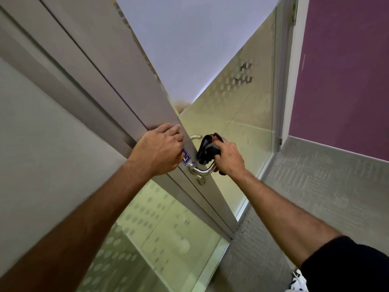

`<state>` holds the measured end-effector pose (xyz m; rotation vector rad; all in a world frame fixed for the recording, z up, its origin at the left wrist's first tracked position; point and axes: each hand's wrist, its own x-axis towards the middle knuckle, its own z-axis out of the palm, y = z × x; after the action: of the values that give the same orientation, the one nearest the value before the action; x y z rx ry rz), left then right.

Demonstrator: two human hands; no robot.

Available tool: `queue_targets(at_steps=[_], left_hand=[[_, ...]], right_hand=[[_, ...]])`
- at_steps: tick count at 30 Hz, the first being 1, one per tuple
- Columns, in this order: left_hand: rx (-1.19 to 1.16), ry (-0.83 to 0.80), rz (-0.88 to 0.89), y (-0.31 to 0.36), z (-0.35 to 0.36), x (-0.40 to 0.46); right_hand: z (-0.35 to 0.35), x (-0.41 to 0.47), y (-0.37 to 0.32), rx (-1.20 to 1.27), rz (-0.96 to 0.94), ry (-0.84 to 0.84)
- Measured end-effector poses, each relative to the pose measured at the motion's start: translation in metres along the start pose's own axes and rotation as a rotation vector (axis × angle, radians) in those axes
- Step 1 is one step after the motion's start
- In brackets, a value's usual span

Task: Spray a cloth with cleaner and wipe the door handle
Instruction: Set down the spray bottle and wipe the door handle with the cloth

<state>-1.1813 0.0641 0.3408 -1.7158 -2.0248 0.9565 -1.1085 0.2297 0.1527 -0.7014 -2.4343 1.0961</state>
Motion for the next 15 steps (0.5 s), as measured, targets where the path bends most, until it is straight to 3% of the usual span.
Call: queue_targets(at_steps=[2, 4, 6, 8, 10, 12, 15], left_hand=[[-0.111, 0.042, 0.031, 0.0, -0.001, -0.002], [-0.223, 0.095, 0.015, 0.0, -0.005, -0.004], [-0.288, 0.099, -0.018, 0.0, -0.007, -0.006], [-0.301, 0.119, -0.03, 0.001, -0.008, -0.007], [-0.287, 0.139, -0.042, 0.0, -0.008, -0.008], [-0.265, 0.137, -0.028, 0.001, -0.006, -0.009], [-0.258, 0.167, 0.001, 0.002, -0.003, -0.008]], right_hand=[[-0.003, -0.003, -0.016, 0.248, 0.059, 0.277], [-0.008, -0.004, -0.035, 0.497, -0.058, 0.484], [-0.011, 0.003, -0.06, 0.778, -0.283, 0.523], [-0.008, 0.01, -0.09, 0.878, -0.448, 0.469], [0.005, 0.012, -0.108, 0.671, -0.522, 0.45], [0.022, 0.007, -0.096, 0.271, -0.521, 0.443], [0.037, -0.012, -0.056, 0.142, -0.469, 0.283]])
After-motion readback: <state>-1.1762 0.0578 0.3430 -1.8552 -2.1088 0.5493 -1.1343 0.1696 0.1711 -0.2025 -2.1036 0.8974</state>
